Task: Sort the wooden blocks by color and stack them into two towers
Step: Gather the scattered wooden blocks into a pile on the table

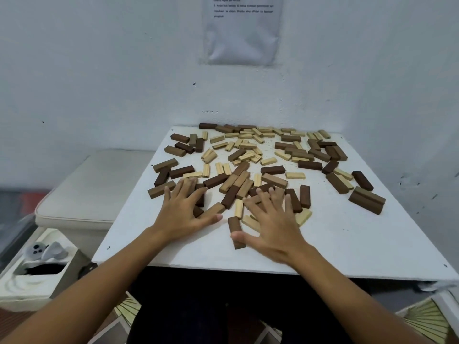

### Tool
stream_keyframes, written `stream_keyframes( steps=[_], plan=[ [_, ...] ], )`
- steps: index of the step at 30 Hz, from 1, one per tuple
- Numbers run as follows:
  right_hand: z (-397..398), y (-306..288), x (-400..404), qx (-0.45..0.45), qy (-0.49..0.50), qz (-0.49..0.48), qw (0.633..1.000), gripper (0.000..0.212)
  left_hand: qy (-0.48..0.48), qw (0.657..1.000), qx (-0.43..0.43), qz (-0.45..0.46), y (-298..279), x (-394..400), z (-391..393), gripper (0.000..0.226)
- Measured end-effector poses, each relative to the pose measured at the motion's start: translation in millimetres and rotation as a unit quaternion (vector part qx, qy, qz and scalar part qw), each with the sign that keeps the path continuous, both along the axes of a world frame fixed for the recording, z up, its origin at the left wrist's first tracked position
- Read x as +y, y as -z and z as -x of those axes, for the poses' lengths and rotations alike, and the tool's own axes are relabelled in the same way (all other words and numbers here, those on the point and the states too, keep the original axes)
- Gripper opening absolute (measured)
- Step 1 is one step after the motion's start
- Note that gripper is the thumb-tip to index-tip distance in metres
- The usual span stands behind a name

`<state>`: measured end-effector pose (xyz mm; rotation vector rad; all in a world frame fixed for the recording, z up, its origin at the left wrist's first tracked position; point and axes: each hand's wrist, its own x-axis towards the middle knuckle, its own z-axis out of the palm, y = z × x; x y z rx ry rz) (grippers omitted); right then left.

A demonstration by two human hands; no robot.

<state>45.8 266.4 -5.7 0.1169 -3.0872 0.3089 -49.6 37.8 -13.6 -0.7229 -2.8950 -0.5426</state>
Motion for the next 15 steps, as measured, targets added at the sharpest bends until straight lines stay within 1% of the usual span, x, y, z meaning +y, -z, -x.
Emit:
stream_keyframes(
  steps=[1, 3, 5, 7, 9, 11, 13, 15],
  plan=[
    [0.4, 0.5, -1.5, -0.019, -0.006, -0.008, 1.0, 0.096, -0.003, 1.0, 0.003, 0.005, -0.1, -2.7, 0.0, 0.108],
    [4.0, -0.9, 2.5, -0.028, -0.012, 0.0, 1.0, 0.094, -0.01, 1.0, 0.006, 0.012, -0.4, -7.2, 1.4, 0.109],
    [7.5, -5.7, 14.6, -0.011, -0.024, 0.019, 0.999, 0.089, -0.021, 1.0, 0.011, 0.013, -0.1, -10.3, 4.7, 0.105],
    [11.8, -10.6, 35.1, 0.029, -0.014, 0.034, 0.999, 0.089, -0.037, 0.999, 0.016, 0.011, 0.1, -13.0, 10.3, 0.101],
    [20.1, -12.8, 67.6, 0.071, 0.041, 0.023, 0.996, 0.092, -0.053, 0.998, 0.013, 0.015, -0.3, -15.8, 20.3, 0.101],
    [32.5, -12.3, 109.0, 0.08, 0.129, -0.019, 0.988, 0.093, -0.069, 0.997, 0.009, 0.031, -0.3, -18.4, 31.8, 0.107],
    [44.5, -11.2, 147.4, 0.036, 0.213, -0.066, 0.974, 0.096, -0.086, 0.995, 0.001, 0.054, 0.6, -19.8, 42.2, 0.116],
    [55.6, -8.2, 169.8, -0.019, 0.252, -0.078, 0.964, 0.1, -0.095, 0.993, -0.008, 0.066, 3.1, -17.3, 50.5, 0.119]
  ],
)
